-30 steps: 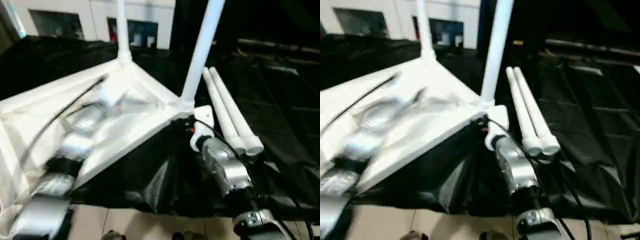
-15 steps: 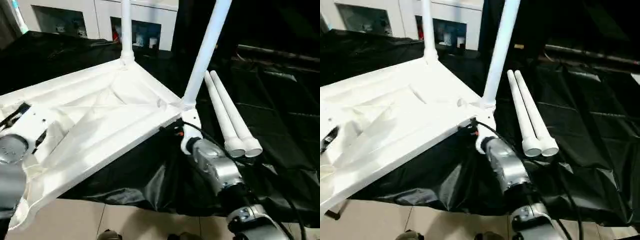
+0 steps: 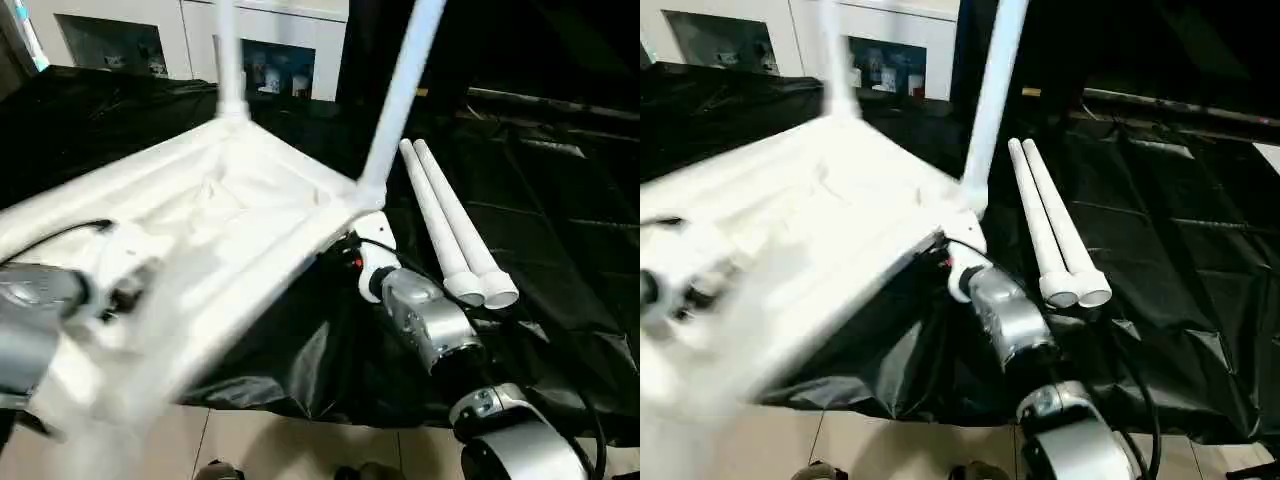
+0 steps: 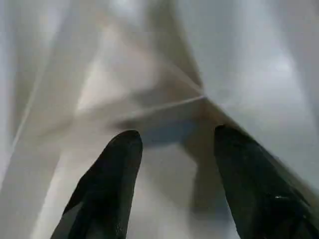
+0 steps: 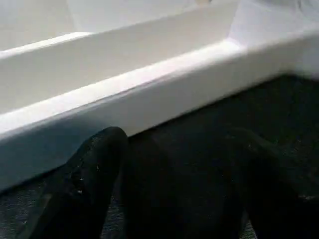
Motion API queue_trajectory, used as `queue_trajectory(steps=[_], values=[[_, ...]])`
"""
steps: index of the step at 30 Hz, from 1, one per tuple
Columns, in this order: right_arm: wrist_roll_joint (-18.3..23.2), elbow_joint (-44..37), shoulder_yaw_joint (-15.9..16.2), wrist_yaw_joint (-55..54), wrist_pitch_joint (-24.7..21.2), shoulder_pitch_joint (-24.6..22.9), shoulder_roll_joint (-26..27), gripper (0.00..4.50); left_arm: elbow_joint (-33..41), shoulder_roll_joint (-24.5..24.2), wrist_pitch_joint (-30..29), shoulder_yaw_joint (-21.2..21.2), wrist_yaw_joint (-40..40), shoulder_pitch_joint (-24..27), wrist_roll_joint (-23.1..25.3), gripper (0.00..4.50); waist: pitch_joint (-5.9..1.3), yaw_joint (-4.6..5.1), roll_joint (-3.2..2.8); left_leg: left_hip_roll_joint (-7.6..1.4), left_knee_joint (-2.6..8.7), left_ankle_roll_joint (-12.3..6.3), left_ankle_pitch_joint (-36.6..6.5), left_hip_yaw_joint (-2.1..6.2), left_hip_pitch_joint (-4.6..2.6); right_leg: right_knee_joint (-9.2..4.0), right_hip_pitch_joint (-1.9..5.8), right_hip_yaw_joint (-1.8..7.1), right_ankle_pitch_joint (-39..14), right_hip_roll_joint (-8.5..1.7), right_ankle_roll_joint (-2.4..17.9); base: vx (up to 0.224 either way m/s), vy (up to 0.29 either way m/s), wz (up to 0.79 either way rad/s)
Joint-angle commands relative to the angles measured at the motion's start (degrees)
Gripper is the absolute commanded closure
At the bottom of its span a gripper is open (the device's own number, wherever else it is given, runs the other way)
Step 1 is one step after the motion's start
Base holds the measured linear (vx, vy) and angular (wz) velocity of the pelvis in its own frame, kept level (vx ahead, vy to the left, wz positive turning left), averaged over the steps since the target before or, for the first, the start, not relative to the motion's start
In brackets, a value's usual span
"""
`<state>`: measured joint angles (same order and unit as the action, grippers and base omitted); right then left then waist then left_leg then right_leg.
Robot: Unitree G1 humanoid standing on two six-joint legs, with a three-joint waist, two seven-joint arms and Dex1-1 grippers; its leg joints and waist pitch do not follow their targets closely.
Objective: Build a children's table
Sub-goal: Rotate table base
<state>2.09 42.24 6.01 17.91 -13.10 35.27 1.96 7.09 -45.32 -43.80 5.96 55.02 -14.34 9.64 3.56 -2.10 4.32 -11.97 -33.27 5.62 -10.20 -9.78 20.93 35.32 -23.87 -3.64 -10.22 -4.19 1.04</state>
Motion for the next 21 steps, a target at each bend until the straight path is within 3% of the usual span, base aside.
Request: queue_trajectory(steps=[1,6,13,14,15,17,18,20,21], values=[[0.12,1.18,0.36,1.31,1.54,2.05,0.81,0.95,2.91,1.64,3.32,4.81,7.68,-2.01,-5.74,1.82,-4.09,-0.32,-2.26,-0.61,3.86,2.07,-8.81,-0.05,-0.74,-2.62,3.34,2.65,-1.67,-2.90,13.02,0.000,0.000,0.00],[-0.12,2.71,0.15,1.28,2.39,2.86,0.29,0.95,-3.96,3.97,7.47,9.08,9.55,-6.99,-4.23,1.82,-4.03,-0.07,-2.16,-0.58,3.75,1.81,-9.17,-0.24,-0.74,-2.76,3.33,2.77,-2.70,-2.83,12.83,0.000,0.000,0.00],[-0.44,1.30,-0.30,1.86,2.39,2.82,-1.52,0.95,-16.66,9.15,13.46,13.07,6.77,-13.57,-0.34,1.82,-3.79,-0.22,-2.09,-0.67,3.74,2.58,-13.27,-0.09,-0.88,-3.57,3.09,2.88,-10.64,-2.98,10.94,0.000,0.000,0.00],[-0.45,0.46,-0.36,2.30,2.47,2.62,-2.29,0.95,-20.31,10.77,15.47,13.46,4.16,-15.31,0.94,1.82,-3.84,-0.43,-2.17,-0.75,3.67,2.68,-13.58,-0.10,-1.07,-3.59,3.01,2.89,-10.96,-3.01,10.85,0.000,0.000,0.00],[-0.33,-0.41,-0.54,2.69,2.37,2.43,-2.99,0.95,-23.96,12.01,17.96,13.98,1.13,-17.01,2.65,1.82,-3.66,-0.85,-2.69,-0.66,3.61,2.50,-15.02,-0.18,-1.32,-3.96,2.69,2.93,-12.78,-2.96,10.35,0.000,0.000,0.00],[0.00,-1.92,-1.35,3.14,2.30,2.09,-4.21,0.95,-30.44,13.85,21.58,14.62,-4.51,-20.11,4.87,1.82,-3.63,-1.26,-2.31,-0.73,3.68,2.62,-17.22,-0.08,-1.44,-4.35,2.67,2.83,-16.80,-3.01,9.09,0.000,0.000,0.00],[0.27,-2.98,-2.09,3.18,2.25,1.87,-5.15,0.95,-35.36,15.33,23.84,14.43,-9.61,-22.43,6.08,1.82,-3.66,-1.36,-2.35,-0.64,3.78,2.69,-17.03,0.21,-0.99,-4.38,3.03,2.72,-18.45,-3.08,8.13,0.000,0.000,0.00],[0.30,-3.09,-2.21,3.18,2.28,1.85,-5.33,0.95,-36.40,15.62,24.31,14.38,-10.72,-22.93,6.28,1.82,-3.77,-1.41,-2.18,-0.75,3.76,2.63,-17.01,0.38,-0.92,-4.66,2.89,2.64,-20.62,-3.35,6.97,0.000,0.000,0.00],[0.33,-3.60,-2.77,3.06,2.47,1.79,-6.33,0.95,-41.88,17.13,26.70,14.02,-17.06,-25.62,7.34,1.82,-3.76,-1.22,-2.14,-0.42,3.58,2.58,-17.26,0.32,-0.84,-5.03,2.79,2.48,-22.64,-3.03,6.00,0.000,0.000,0.00]])
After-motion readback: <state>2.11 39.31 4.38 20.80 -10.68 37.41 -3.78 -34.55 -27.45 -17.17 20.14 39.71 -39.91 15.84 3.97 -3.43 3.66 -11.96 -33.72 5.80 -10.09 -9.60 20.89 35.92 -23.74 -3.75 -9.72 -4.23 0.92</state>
